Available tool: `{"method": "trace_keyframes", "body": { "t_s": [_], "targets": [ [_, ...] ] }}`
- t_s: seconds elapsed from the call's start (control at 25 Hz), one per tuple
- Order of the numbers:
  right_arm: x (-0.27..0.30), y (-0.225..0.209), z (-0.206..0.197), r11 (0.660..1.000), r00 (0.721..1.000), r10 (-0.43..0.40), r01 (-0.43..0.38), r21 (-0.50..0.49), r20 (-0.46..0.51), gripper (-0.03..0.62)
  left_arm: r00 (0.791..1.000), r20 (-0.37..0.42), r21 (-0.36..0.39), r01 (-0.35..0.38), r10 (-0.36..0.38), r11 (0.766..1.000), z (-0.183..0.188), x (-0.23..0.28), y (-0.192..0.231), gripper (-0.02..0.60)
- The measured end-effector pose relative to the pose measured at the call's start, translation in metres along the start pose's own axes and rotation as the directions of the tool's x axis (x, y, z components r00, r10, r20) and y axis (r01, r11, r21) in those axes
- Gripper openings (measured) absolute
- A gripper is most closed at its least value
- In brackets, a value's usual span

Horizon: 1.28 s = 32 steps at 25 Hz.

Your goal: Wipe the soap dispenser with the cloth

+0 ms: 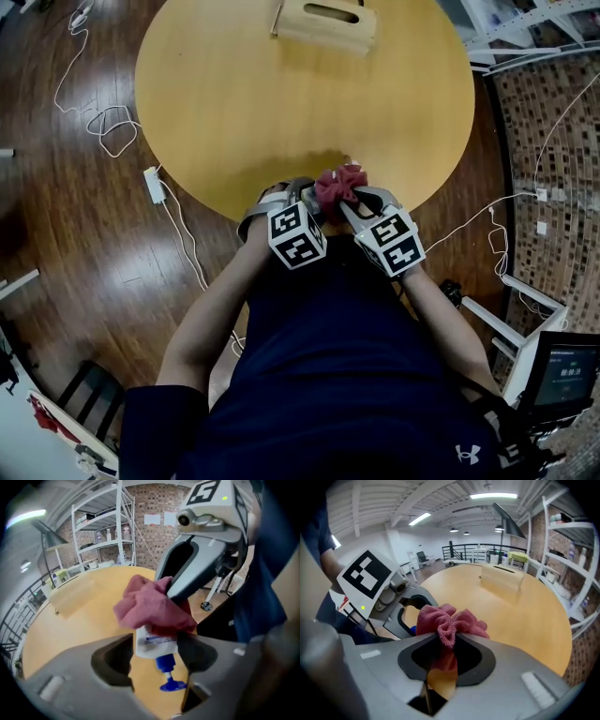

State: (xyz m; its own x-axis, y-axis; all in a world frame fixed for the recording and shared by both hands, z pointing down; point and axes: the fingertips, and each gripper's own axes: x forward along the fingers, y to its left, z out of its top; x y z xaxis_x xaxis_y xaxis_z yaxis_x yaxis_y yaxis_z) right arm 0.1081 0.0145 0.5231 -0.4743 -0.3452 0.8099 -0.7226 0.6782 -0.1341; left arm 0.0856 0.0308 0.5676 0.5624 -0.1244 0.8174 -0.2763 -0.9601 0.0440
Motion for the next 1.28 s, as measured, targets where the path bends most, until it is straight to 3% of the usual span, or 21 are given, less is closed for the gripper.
{"method": "trace_keyframes", "body": {
  "t_s": [0.08, 0.16, 0.28, 0.44, 0.52, 0.6, 0.72, 0.8, 0.92, 1.08, 1.28],
  "targets": [
    [0.016, 0.019, 0.007, 0.996, 0.998, 0.057, -0.058, -0.071, -0.011, 0.087, 1.000, 0.002, -0.020, 0.005, -0.005, 1.000, -0.001, 0.001, -0.001, 0.293],
    [0.028, 0.023, 0.002, 0.993, 0.998, 0.061, -0.064, -0.101, -0.031, 0.087, 1.000, 0.001, -0.025, 0.008, -0.008, 1.000, 0.000, 0.003, -0.003, 0.276],
    [0.022, 0.001, -0.013, 0.994, 0.999, -0.002, -0.003, -0.105, -0.045, 0.087, 1.000, 0.000, -0.026, 0.005, -0.005, 1.000, 0.002, 0.003, -0.004, 0.261],
    [0.003, -0.054, -0.033, 0.992, 0.989, -0.128, 0.128, -0.013, -0.078, 0.087, 1.000, -0.002, -0.040, 0.000, 0.000, 0.999, 0.002, 0.003, -0.005, 0.250],
    [-0.005, -0.075, -0.035, 0.980, 0.975, -0.196, 0.198, 0.014, -0.107, 0.087, 1.000, -0.002, -0.042, -0.002, 0.002, 0.999, 0.002, 0.004, -0.005, 0.250],
    [-0.009, -0.075, -0.025, 0.976, 0.970, -0.216, 0.218, 0.002, -0.107, 0.087, 1.000, -0.008, -0.025, -0.014, 0.014, 1.000, 0.002, 0.003, -0.004, 0.252],
    [0.003, -0.028, 0.000, 0.993, 0.992, -0.102, 0.097, -0.072, -0.068, 0.087, 0.999, -0.050, -0.005, -0.003, 0.003, 1.000, -0.005, -0.009, -0.007, 0.314],
    [0.016, 0.001, 0.006, 0.992, 0.996, -0.026, 0.015, -0.127, -0.083, 0.087, 0.995, -0.094, -0.043, 0.027, -0.031, 0.999, -0.020, -0.014, -0.009, 0.353],
    [0.029, 0.011, -0.003, 0.995, 0.995, 0.013, -0.022, -0.100, -0.094, 0.087, 0.990, -0.136, -0.081, 0.027, -0.038, 0.996, -0.047, -0.007, -0.005, 0.346],
    [0.031, 0.008, -0.004, 0.998, 0.997, 0.055, -0.055, -0.010, -0.054, 0.087, 0.997, -0.058, -0.124, 0.044, -0.052, 0.991, -0.052, -0.001, -0.003, 0.231],
    [0.032, 0.006, -0.005, 0.999, 0.998, 0.038, -0.038, -0.016, -0.043, 0.087, 0.998, 0.046, -0.172, 0.041, -0.033, 0.984, -0.039, 0.009, -0.005, 0.135]
  ]
}}
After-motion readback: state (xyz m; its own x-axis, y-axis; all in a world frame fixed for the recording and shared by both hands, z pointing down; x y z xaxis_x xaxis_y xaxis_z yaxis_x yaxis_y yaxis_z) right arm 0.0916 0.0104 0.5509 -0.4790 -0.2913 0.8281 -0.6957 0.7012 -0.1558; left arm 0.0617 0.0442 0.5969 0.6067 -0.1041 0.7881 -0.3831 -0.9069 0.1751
